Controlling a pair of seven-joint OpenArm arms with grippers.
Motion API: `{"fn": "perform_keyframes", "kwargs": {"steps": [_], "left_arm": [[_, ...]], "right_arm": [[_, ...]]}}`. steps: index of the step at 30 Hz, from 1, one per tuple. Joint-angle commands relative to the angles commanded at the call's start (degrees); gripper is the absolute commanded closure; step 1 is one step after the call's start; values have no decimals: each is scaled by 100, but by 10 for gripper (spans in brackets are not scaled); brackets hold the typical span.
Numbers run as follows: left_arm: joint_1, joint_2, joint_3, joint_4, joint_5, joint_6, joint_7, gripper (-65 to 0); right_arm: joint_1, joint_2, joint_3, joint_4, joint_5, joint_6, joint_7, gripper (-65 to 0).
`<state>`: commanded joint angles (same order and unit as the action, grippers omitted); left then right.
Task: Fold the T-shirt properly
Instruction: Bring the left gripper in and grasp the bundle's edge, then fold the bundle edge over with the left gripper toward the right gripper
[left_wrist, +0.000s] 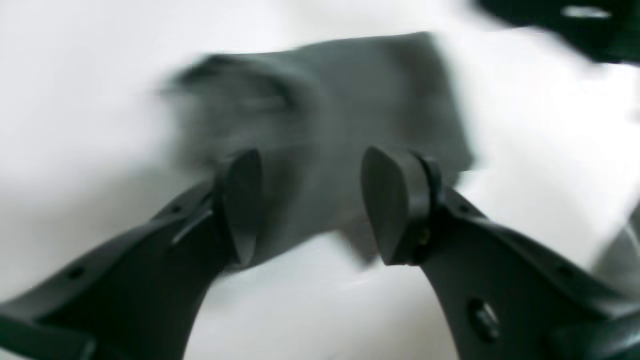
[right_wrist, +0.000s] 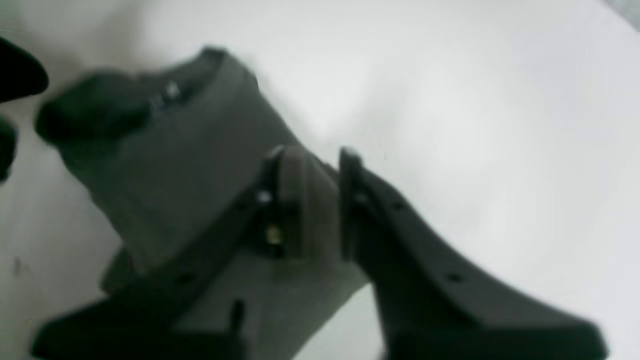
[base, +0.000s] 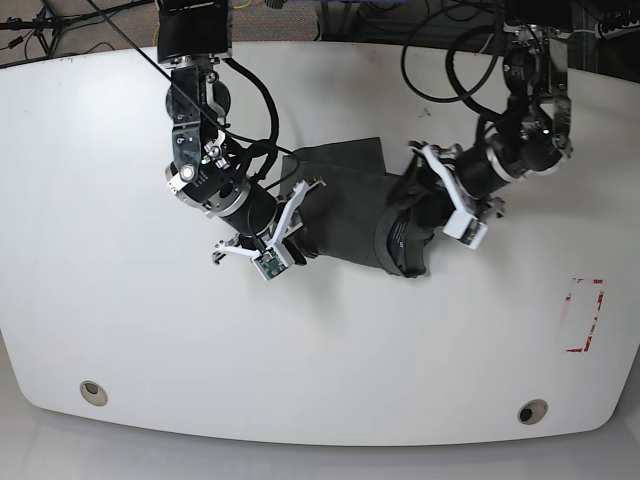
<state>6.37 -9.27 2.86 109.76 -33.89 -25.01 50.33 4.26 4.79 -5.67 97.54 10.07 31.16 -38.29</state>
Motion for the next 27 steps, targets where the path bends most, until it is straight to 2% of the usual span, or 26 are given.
{"fn": "perform_keyframes", "kwargs": {"steps": [3,6,9,11,15,16,21,27], "left_arm": [[0,325,220,-44,607,0,0,-333],[0,651,422,-220,1415,-9,0,-333],[0,853,440,-440,1916,-26,-9,-332],[-9,923,440,-668,2154,-26,-105,-332],[-141,888,422,-976,2259,-26,-431,-332],[-193,782,422,-1090,2268,-26,-510,-332],[-598,475,457,-1626,2251,-26,-527,-332],[-1196,422,466,-2356,2251,-35,-545,-332]], "right_arm": [[88,44,-35,-343,26,0,79,-87],[167,123,-53,-738,53,0,360,-89],[193,149,-53,-1002,9,26,519,-90],[193,202,-44,-1222,9,123,695,-90],[185,255,-26,-1459,9,176,888,-89],[149,308,-18,-1503,18,176,932,-89],[-149,396,-18,-1503,53,185,1011,-87],[-589,404,-18,-1178,18,141,1099,-87]]}}
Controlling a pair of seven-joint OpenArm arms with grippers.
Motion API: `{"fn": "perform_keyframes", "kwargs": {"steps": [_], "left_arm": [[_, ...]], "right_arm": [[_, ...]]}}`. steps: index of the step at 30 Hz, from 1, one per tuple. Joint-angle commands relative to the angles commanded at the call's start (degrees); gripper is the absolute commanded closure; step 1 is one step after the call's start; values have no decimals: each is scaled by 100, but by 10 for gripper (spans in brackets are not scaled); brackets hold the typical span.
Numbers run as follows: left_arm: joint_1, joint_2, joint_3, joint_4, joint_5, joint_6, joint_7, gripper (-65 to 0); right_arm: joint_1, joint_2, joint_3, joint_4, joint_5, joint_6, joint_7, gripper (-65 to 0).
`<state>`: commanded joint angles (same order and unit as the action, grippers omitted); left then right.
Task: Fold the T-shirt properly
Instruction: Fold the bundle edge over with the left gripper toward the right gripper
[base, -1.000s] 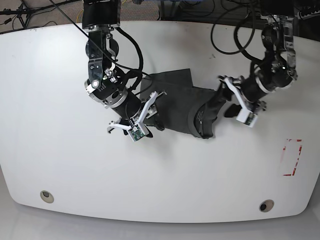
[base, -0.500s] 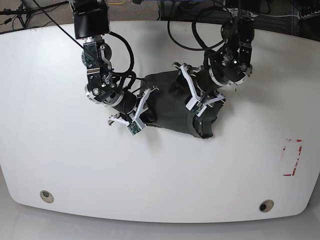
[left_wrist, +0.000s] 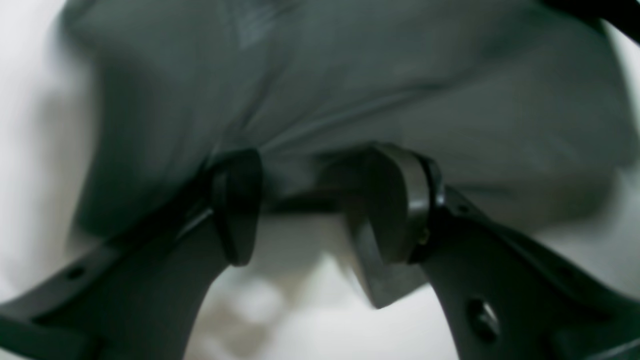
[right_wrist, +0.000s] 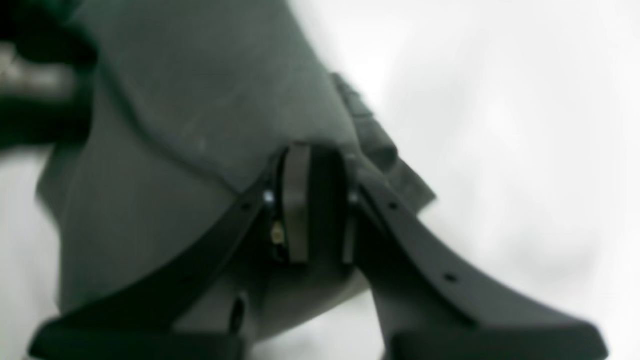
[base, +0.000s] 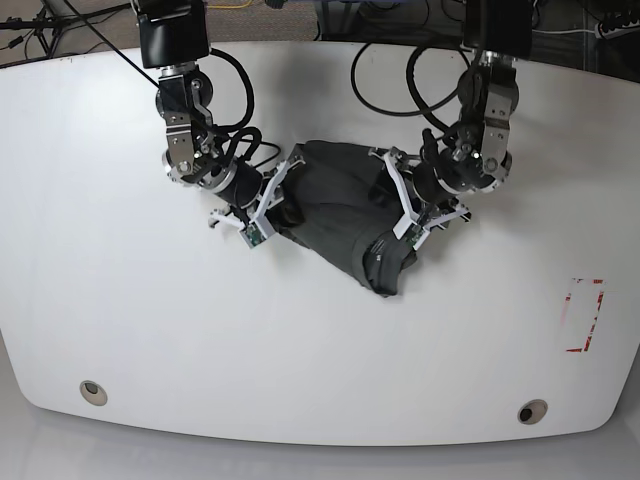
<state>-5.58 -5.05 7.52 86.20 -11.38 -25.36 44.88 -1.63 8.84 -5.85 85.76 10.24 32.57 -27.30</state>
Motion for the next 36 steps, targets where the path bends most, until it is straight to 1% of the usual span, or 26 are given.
{"fn": "perform_keyframes", "kwargs": {"steps": [2,4,5,6,7,8,10,13,16,19,21,24,27,29,30,34,35,36], "left_arm": [[-176,-9,0,-193,0,0,-26,-332],[-448,0,18,-554,0,0,-176,-332],[-545,9,35,-712,0,0,-237,-332],[-668,9,88,-914,0,0,-334,-332],[-730,9,114,-993,0,0,-369,-332],[-914,9,255,-1257,0,0,-501,-332],[-1108,9,448,-1547,0,0,-624,-332],[-1354,9,668,-1916,0,0,-800,-332],[-1495,18,774,-2057,-9,0,-888,-332],[-1565,18,791,-1873,-9,0,-826,-332],[-1582,-9,782,-1503,-9,0,-598,-332],[-1600,-70,774,-1020,0,0,-378,-332],[-1582,-290,774,-484,0,0,-220,-332],[-1574,-360,774,-114,0,0,-141,-332],[-1565,-360,774,35,0,0,-114,-332],[-1354,-352,774,440,9,35,-88,-333],[-1222,-343,774,615,18,88,-105,-333],[-1160,-316,774,695,18,202,-114,-335]], "right_arm": [[-114,0,0,62,9,0,0,-87],[-290,-26,0,185,-9,-18,0,-87],[-352,-35,0,220,0,-53,0,-87],[-422,-35,0,255,35,-132,9,-87],[-448,-35,0,281,44,-158,9,-87],[-527,-53,-9,360,44,-281,18,-87],[-615,-149,-26,448,44,-378,18,-87],[-738,-352,-9,651,0,-440,0,-87],[-791,-475,-18,809,-9,-448,-18,-87],[-791,-615,-35,949,-9,-448,-176,-89],[-774,-712,-35,1099,-9,-448,-387,-89],[-747,-712,-35,1398,-9,-448,-571,-89],[-738,-695,-9,1723,-9,-448,-686,-92],[-730,-633,18,1908,-18,-448,-756,-94],[-721,-527,123,2031,-18,-448,-818,-94],[-624,-378,519,2312,44,-431,-1108,-94],[-607,-334,738,2400,44,-404,-1240,-94],[-598,-299,888,2435,44,-404,-1292,-94]]}}
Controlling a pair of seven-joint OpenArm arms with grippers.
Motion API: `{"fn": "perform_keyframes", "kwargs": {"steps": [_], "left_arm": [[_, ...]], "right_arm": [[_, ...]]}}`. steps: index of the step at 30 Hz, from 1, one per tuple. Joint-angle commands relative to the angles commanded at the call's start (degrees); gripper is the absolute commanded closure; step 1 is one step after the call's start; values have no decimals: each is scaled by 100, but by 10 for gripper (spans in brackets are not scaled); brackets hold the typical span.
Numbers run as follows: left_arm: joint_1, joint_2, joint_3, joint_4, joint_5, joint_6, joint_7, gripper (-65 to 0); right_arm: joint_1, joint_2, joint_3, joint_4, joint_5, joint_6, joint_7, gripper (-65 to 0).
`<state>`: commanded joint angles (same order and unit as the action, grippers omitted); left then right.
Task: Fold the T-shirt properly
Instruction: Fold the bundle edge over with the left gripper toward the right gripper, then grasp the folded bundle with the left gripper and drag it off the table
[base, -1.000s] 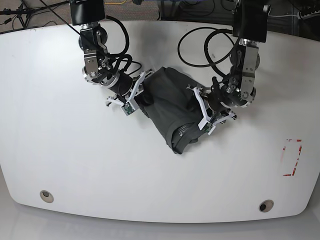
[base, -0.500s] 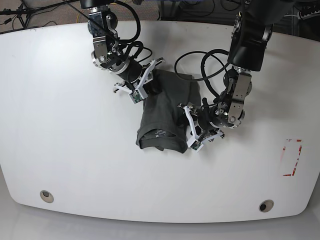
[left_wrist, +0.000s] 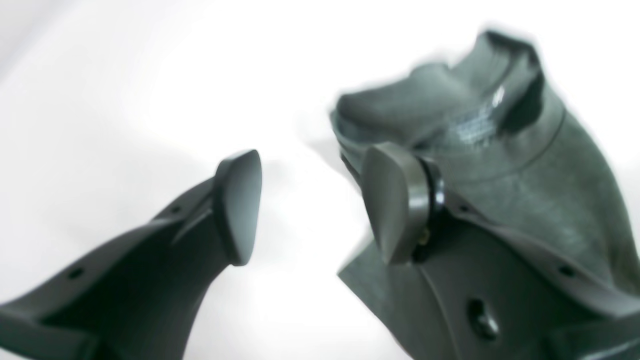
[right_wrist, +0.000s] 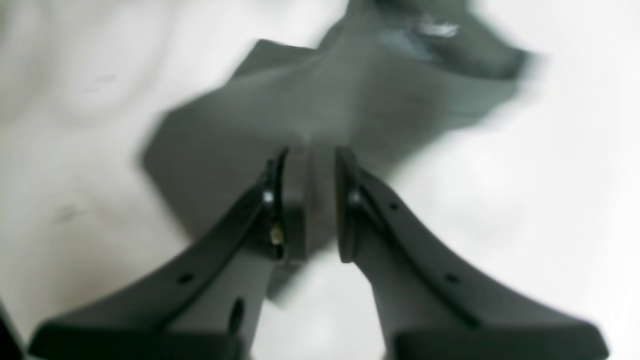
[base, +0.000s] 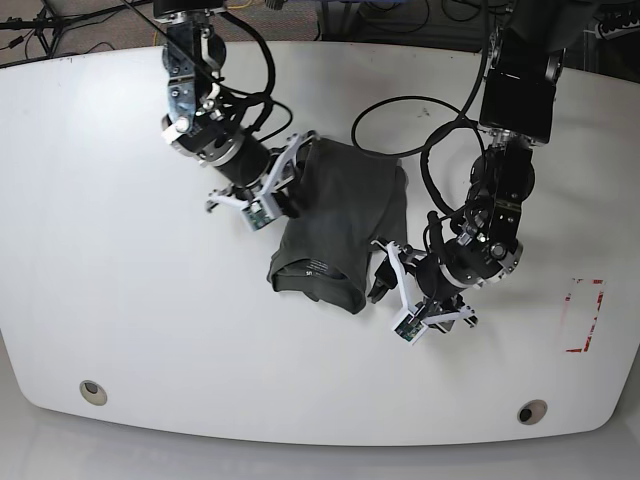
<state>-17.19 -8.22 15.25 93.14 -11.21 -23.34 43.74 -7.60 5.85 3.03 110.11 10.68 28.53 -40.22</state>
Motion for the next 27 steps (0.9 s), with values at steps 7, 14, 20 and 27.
{"fn": "perform_keyframes", "kwargs": {"steps": [7,14,20,27], "left_arm": [[536,738,185,404,9,1846,-9,-386],[1169,1178,967,316,1055,2954,-1204,-435],[1644,1292,1574,-563,2145,3121,-2374,-436],[1767,1196,1582,-1503,2312,3182,-2945,-436]], "right_arm": [[123,273,818,44,0,325,-149,-94],[229,290,1380,9,0,563,-229,-94],[273,299,1486,-79,0,712,-369,-94],[264,290,1486,-79,0,730,-369,-94]]}}
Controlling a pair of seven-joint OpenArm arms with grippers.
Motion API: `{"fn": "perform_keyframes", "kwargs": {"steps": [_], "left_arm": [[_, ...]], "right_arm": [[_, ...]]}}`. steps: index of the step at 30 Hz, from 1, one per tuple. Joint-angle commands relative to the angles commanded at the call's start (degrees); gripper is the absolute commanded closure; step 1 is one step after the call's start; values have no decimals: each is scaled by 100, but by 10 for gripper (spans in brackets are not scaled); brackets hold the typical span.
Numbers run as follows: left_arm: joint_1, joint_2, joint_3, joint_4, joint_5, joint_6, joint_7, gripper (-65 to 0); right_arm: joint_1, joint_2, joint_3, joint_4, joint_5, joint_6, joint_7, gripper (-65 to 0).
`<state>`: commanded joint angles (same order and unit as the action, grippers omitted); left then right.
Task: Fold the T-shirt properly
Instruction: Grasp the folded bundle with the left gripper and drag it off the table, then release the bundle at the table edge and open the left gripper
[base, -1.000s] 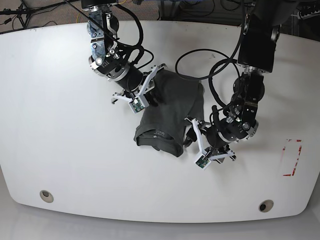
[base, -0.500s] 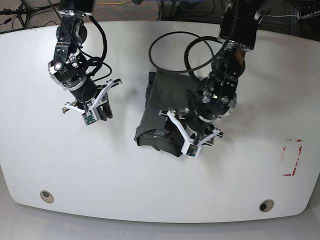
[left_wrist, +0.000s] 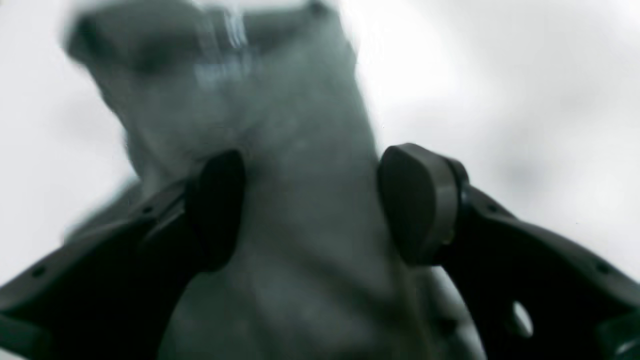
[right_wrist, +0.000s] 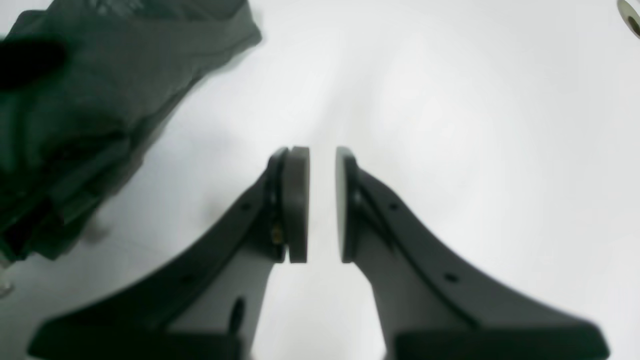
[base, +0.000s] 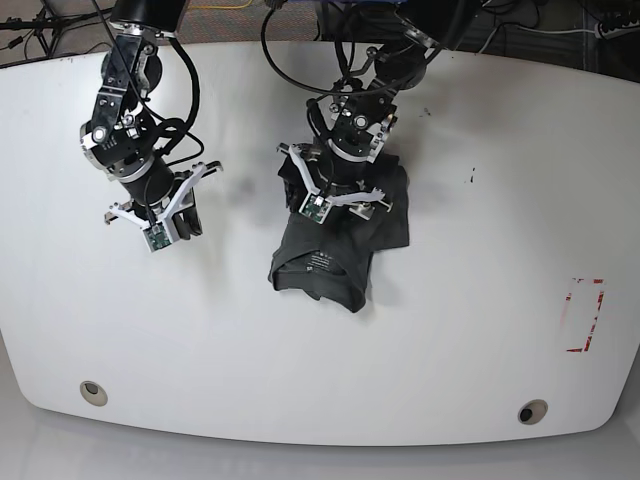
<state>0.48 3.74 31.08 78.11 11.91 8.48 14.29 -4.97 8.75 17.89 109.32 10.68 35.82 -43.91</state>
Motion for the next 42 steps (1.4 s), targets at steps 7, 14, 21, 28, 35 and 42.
{"fn": "perform_keyframes", "kwargs": {"steps": [7,14,21,28,35,42], "left_arm": [[0,-281,-695,-387,-18,-9,-185,-436],[202,-765,-1292,-343,-18,-123,-176,-436],[492,-1486,-2031,-167,-18,-905,-167,-436],[862,-1987,-3165,-167,-18,-1837,-167,-436],[1222,-2286,-4299,-185,-18,-2567,-167,-435],[1609,-2532,-5327,-202,-18,-3253,-167,-435]], "right_arm": [[9,-9,0,-18,0,0,0,-94],[18,-9,0,9,0,0,-9,-94],[18,-9,0,9,0,0,-18,-94],[18,-18,0,9,0,0,-18,-94],[18,-18,-18,9,0,0,-18,-94],[18,-26,-26,18,9,0,-18,-94]]}}
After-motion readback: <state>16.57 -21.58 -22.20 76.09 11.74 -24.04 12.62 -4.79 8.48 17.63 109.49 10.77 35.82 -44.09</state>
